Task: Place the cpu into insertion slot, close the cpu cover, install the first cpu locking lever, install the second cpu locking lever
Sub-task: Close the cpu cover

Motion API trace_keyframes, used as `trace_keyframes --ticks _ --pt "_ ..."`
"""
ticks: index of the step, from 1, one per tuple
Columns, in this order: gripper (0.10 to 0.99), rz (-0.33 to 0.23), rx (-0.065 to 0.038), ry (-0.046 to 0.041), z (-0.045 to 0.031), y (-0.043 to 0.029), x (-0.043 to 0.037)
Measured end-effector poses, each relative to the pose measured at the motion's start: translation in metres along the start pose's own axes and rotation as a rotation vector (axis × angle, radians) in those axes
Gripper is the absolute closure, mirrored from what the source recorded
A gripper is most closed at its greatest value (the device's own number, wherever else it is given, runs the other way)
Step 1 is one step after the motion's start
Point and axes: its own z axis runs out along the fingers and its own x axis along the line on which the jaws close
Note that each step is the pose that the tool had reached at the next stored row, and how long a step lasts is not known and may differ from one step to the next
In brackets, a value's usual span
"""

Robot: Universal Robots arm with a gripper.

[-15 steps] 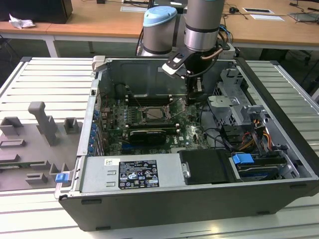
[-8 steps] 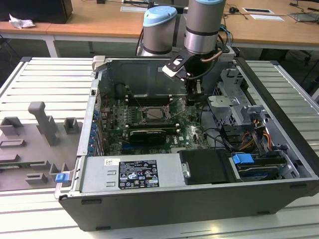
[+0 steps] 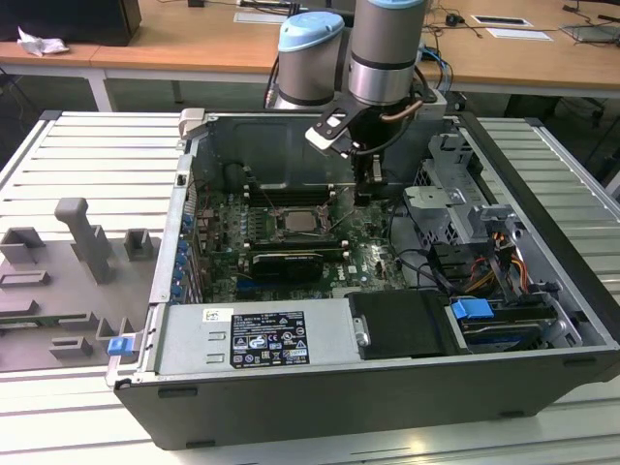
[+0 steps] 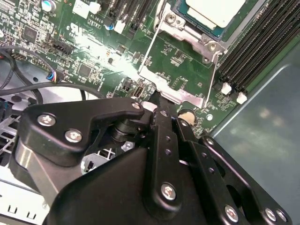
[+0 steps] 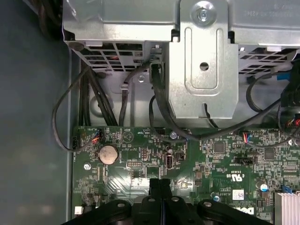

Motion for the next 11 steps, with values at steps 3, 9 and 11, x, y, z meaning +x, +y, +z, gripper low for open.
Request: trace_keyframes --ticks 3,9,11 --pt "0.98 0.0 0.0 0.0001 -0.0001 -0.0019 0.0" --pt "0.98 0.0 0.0 0.0001 -0.0003 -0.0068 0.0001" --pt "0.98 0.0 0.0 0.0 -0.0004 -0.0093 0.0001"
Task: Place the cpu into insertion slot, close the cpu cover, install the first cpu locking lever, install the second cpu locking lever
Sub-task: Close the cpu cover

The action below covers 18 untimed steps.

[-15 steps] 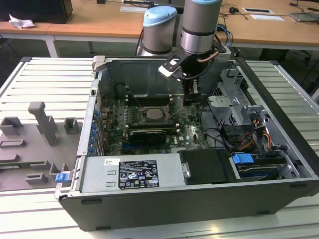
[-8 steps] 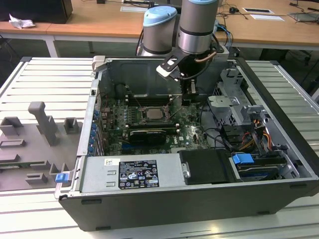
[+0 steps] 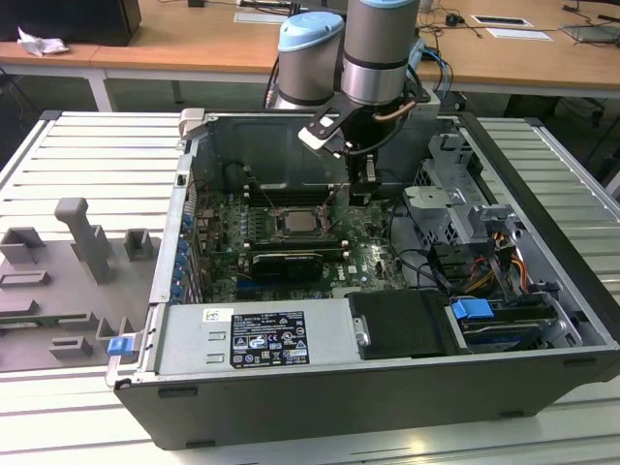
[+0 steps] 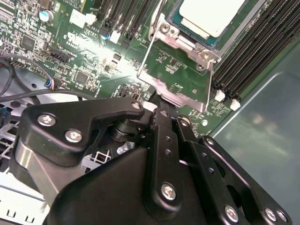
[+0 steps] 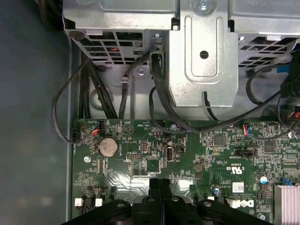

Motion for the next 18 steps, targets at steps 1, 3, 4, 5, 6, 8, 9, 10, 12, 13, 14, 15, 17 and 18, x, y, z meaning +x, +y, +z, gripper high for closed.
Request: trace_keyframes --ticks 1,3,4,5,6,8,9,10,12,13,14,15,17,18 --pt "0.98 0.0 0.0 0.0001 0.0 -0.0011 0.0" --pt "0.98 0.0 0.0 0.0 -0.0001 -0.0024 0.0" --pt "0.98 0.0 0.0 0.0001 -0.0001 -0.0028 0.0" --pt "0.98 0.0 0.0 0.0001 -0.0001 -0.0035 0.0" --pt "0.98 0.0 0.0 0.0 -0.0002 -0.0042 0.0001" --pt "0.98 0.0 0.0 0.0001 -0.0002 -0.0048 0.0001" --pt "0.98 0.0 0.0 0.0001 -0.0002 -0.0054 0.0001" --pt "0.98 0.0 0.0 0.0 -0.0003 -0.0059 0.0001" --pt "0.98 0.0 0.0 0.0001 -0.0003 -0.0074 0.0001" --pt "0.98 0.0 0.0 0.0001 -0.0003 -0.0083 0.0001" --pt "0.98 0.0 0.0 0.0 -0.0004 -0.0086 0.0001" --pt "0.98 0.0 0.0 0.0 -0.0004 -0.0089 0.0001" --pt "0.98 0.0 0.0 0.0 -0.0004 -0.0094 0.0001" --pt "0.98 0.0 0.0 0.0001 -0.0004 -0.0095 0.0001"
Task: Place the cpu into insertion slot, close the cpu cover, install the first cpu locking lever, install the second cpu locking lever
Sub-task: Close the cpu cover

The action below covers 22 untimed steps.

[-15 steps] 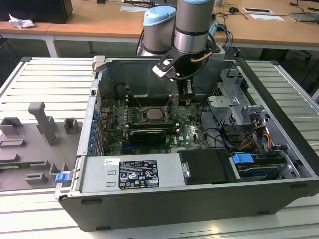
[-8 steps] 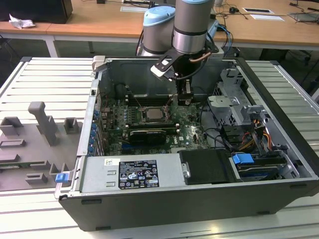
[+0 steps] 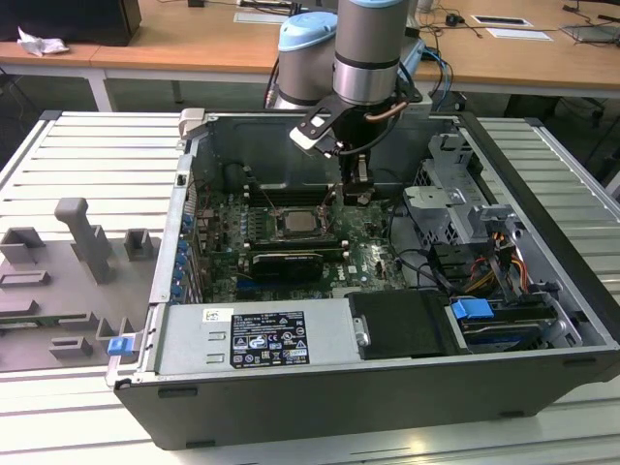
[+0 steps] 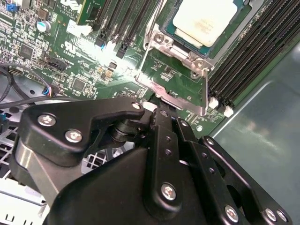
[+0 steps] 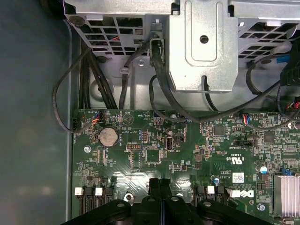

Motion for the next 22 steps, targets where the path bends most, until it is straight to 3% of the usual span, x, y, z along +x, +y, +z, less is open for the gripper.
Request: trace_keyframes --ticks 22 --pt "0.98 0.0 0.0 -0.0001 -0.0003 -0.0057 0.0"
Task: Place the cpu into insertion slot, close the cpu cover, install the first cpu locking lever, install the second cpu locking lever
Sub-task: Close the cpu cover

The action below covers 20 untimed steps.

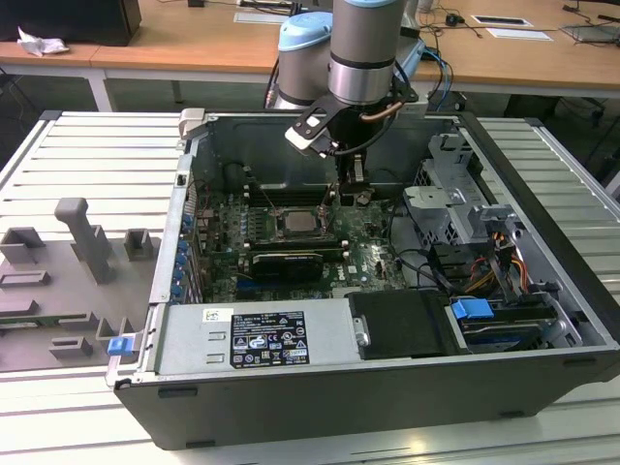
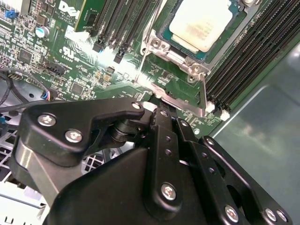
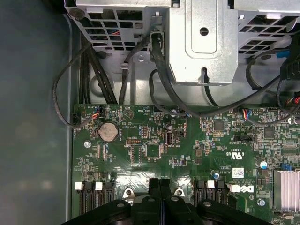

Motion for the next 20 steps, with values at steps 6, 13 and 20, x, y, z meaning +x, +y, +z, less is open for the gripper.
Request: trace_keyframes --ticks 6,13,20 --pt "0.98 0.0 0.0 0.0 -0.0002 -0.0034 0.0" --pt "0.98 0.0 0.0 0.0 -0.0003 -0.0065 0.0001" --pt "0.98 0.0 0.0 0.0 -0.0004 -0.0101 0.0001"
